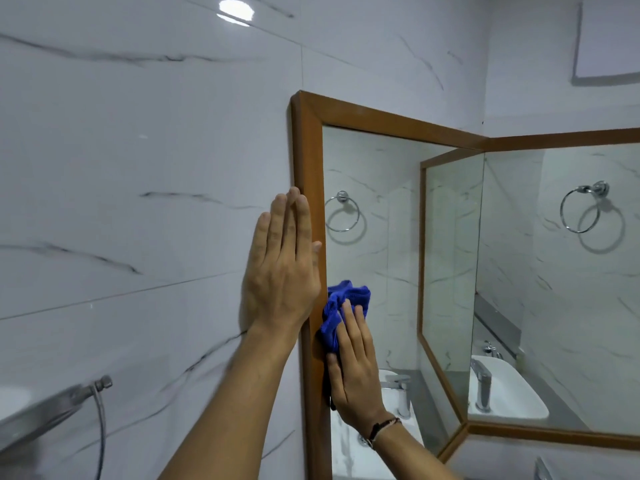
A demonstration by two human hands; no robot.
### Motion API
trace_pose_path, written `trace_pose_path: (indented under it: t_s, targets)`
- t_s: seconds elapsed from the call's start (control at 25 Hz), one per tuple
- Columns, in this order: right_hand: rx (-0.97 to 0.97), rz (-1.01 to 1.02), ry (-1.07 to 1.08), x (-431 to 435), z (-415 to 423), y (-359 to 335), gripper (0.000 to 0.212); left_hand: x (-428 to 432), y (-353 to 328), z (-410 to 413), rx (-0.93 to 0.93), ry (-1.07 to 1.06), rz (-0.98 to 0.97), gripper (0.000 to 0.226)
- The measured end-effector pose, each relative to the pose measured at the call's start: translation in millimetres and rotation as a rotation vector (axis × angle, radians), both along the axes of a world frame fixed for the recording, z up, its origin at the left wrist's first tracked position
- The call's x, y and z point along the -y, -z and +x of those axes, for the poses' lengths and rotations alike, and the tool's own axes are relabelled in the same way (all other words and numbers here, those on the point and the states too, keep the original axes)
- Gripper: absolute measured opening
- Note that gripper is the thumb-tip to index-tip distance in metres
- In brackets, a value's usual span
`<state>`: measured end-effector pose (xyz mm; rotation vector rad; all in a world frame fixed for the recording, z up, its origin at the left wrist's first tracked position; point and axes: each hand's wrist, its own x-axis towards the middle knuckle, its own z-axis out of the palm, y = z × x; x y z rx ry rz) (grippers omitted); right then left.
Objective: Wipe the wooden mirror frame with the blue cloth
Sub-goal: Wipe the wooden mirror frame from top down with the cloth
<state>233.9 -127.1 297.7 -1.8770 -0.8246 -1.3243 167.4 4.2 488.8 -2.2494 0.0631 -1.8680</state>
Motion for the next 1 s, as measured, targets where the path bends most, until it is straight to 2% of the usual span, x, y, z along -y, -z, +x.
trace_pose_path:
  t_s: [0.12, 0.36, 0.44, 0.52, 0.64, 0.72, 0.8, 0.88, 1.0]
  targets:
    - [0.025, -0.041, 0.082, 4.4, 1.2, 9.1, 0.064, 2.1, 12.1, 1.8, 0.02, -0.007, -0.011, 0.068]
    - [0.149, 0.111, -0.023, -20.0, 11.9, -93.7, 0.061, -1.5, 17.4, 6.3, 0.064, -0.078, 0.007, 0.068]
    - [0.166, 0.156, -0.056, -23.8, 18.4, -105.4, 0.06, -3.6, 11.3, 7.9, 0.09, -0.063, -0.018, 0.067]
    - [0.152, 0.157, -0.064, -22.2, 14.1, -78.3, 0.06, -1.6, 5.8, 6.4, 0.129, -0.076, -0.005, 0.066]
    - [-0.074, 0.11, 0.005, -15.0, -10.9, 29.3, 0.062, 4.6, 20.2, 4.7, 0.082, -0.017, -0.032, 0.066]
    - [-0.15, 0.069, 0.044, -13.3, -22.7, 72.8, 0.064, 5.4, 28.8, 3.8, 0.062, -0.01, -0.038, 0.066]
    - [-0.088, 0.055, 0.036, -11.7, -12.9, 44.7, 0.064, 5.6, 30.1, 3.1, 0.07, -0.015, -0.034, 0.066]
    - [0.04, 0.064, 0.008, -12.4, 2.3, -22.3, 0.063, 5.9, 27.8, 5.8, 0.096, -0.048, -0.006, 0.065]
    - [0.13, 0.12, 0.025, -9.3, 23.3, -104.5, 0.062, 4.7, 28.7, 7.8, 0.093, -0.055, -0.021, 0.066]
